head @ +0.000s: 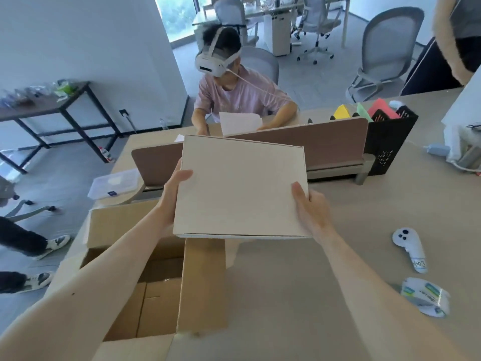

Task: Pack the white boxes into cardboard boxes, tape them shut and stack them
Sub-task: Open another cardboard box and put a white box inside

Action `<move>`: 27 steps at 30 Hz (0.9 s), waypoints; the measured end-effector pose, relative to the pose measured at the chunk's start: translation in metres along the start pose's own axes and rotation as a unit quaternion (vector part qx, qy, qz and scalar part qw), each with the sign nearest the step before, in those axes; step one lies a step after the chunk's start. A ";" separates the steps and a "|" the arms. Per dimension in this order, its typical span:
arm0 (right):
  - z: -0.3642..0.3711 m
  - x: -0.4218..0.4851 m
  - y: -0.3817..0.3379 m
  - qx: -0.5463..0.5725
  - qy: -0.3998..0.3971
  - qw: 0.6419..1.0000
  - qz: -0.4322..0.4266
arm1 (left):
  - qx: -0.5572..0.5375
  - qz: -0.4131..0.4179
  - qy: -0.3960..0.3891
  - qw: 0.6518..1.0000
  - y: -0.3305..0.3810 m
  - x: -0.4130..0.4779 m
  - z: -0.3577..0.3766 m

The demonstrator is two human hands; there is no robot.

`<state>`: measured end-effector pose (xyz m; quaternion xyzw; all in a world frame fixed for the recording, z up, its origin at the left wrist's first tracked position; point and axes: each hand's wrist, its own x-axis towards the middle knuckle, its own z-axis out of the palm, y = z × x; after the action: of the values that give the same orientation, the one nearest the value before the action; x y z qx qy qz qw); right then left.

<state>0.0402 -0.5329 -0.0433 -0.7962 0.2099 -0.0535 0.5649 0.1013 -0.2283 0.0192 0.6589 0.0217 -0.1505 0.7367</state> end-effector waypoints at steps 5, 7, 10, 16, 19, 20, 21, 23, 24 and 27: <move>0.059 -0.027 -0.034 -0.020 -0.039 0.998 -0.055 | 0.037 0.037 0.088 0.995 0.032 -0.062 -0.043; 0.083 -0.044 -0.051 -0.029 -0.056 0.995 -0.075 | 0.047 0.049 0.122 0.990 0.030 -0.073 -0.085; 0.120 -0.073 -0.074 -0.045 -0.074 0.992 -0.093 | 0.020 0.057 0.117 0.991 0.027 -0.094 -0.149; 0.197 -0.134 -0.101 -0.074 -0.080 0.989 -0.103 | -0.036 -0.007 0.114 0.993 0.024 -0.144 -0.232; 0.227 -0.160 -0.100 -0.078 -0.072 0.990 -0.097 | -0.040 -0.017 0.139 0.989 0.019 -0.158 -0.268; 0.233 -0.166 -0.098 -0.081 -0.069 0.989 -0.099 | -0.037 -0.014 0.141 0.989 0.017 -0.162 -0.276; 0.240 -0.174 -0.097 -0.089 -0.064 0.989 -0.101 | -0.033 -0.014 0.133 0.990 0.013 -0.165 -0.286; 0.249 -0.186 -0.094 -0.106 -0.050 0.988 -0.101 | -0.017 -0.010 0.117 0.993 0.007 -0.170 -0.297; 0.253 -0.193 -0.093 -0.112 -0.040 0.988 -0.102 | -0.011 -0.004 0.114 0.993 0.004 -0.172 -0.303; 0.262 -0.210 -0.088 -0.144 -0.009 0.986 -0.089 | -0.014 0.000 0.102 0.995 -0.006 -0.176 -0.317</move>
<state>-0.0411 -0.1958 -0.0234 -0.8851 0.1386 -0.0655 0.4393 -0.0155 0.1146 0.0124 0.6606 0.0986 -0.0825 0.7397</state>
